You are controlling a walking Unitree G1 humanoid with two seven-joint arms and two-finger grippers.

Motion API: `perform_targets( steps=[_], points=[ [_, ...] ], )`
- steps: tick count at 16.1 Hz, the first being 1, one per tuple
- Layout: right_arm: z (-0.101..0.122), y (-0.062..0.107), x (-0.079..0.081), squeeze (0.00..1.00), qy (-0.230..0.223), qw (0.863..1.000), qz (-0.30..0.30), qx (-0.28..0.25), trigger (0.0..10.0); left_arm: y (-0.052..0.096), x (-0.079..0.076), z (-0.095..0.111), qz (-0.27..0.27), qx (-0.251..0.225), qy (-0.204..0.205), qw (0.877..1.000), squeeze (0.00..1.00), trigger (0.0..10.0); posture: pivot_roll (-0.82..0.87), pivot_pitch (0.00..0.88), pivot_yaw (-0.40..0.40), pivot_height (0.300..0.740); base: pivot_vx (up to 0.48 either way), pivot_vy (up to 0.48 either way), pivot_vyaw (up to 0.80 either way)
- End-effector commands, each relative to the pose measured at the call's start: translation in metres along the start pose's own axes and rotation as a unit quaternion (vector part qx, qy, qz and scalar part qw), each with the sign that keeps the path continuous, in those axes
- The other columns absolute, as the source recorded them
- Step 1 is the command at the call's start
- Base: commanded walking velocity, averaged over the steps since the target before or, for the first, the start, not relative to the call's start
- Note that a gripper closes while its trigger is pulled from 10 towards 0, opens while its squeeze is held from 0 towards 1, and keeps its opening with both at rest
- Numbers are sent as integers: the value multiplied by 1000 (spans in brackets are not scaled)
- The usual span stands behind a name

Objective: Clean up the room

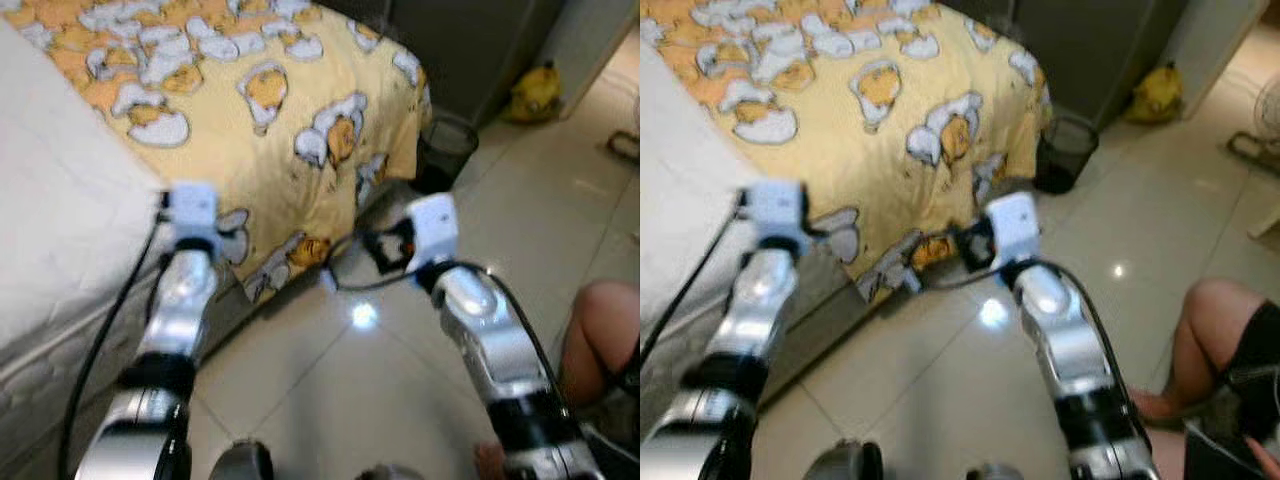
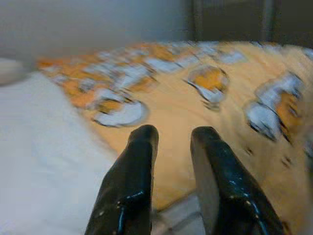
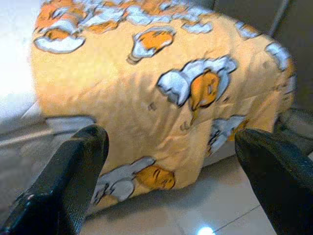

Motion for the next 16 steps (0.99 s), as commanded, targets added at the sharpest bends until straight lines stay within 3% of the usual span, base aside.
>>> perform_targets(
  steps=[1, 4, 5, 8, 9, 10, 11, 12, 16],
  points=[
    [4, -3, -7, 0, -6, 999, -26, -28, 10000, 2, 15, 12, 41, -16, 14, 999, 1000, 10000, -70, 0, -37, 732, 0, 0, 0],
    [1, -6, -19, 0, -15, 996, -72, -46, 10000, 5, 21, 1, 46, 8, 16, 999, 1000, 10000, -64, 0, -32, 732, 0, 0, 0],
    [1, -6, -20, 1000, -18, 996, -76, -51, 10000, 3, 21, -2, 39, 19, -2, 999, 1000, 10000, -68, 0, -30, 732, 0, 0, 0],
    [-2, -8, -19, 1000, -17, 996, -70, -59, 10000, -2, 17, -5, 22, 46, -21, 998, 1000, 10000, -78, 0, -29, 732, 0, 0, 0],
    [-6, -9, -20, 1000, -9, 996, -78, -50, 10000, -3, 12, -5, 5, 51, -5, 999, 1000, 10000, -80, 0, -29, 732, 0, 0, 0],
    [-8, -10, -20, 380, -5, 996, -80, -45, 10000, -4, 5, -4, -15, 54, -8, 998, 1000, 10000, -80, 0, -29, 732, 0, 0, 0],
    [-8, -11, -20, 0, -10, 996, -79, -47, 10000, -5, 0, -2, -24, 48, -8, 999, 643, 10000, -80, 0, -29, 732, 0, 0, 0],
    [-7, -11, -21, 0, -20, 995, -77, -51, 10000, -4, -2, 0, -31, 41, -11, 999, 0, 10000, -80, 0, -29, 732, 0, 0, 0],
    [-11, -12, -17, 0, -31, 996, -63, -47, 10000, -4, -4, -7, -25, 73, -3, 997, 0, 10000, -83, 0, -29, 732, 0, -332, 475]
  ],
)
Point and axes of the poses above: a point about 5 cm out from each wrist's last joint towards the gripper, its own y axis pointing back from the gripper into the wrist, its own z axis along the axis of the wrist's last joint, x = y × z, the point moved 3 cm from there along -y, pointing out of the wrist towards the gripper, and after that the axes turned 13 degrees about -y, right-handed, at the moved point
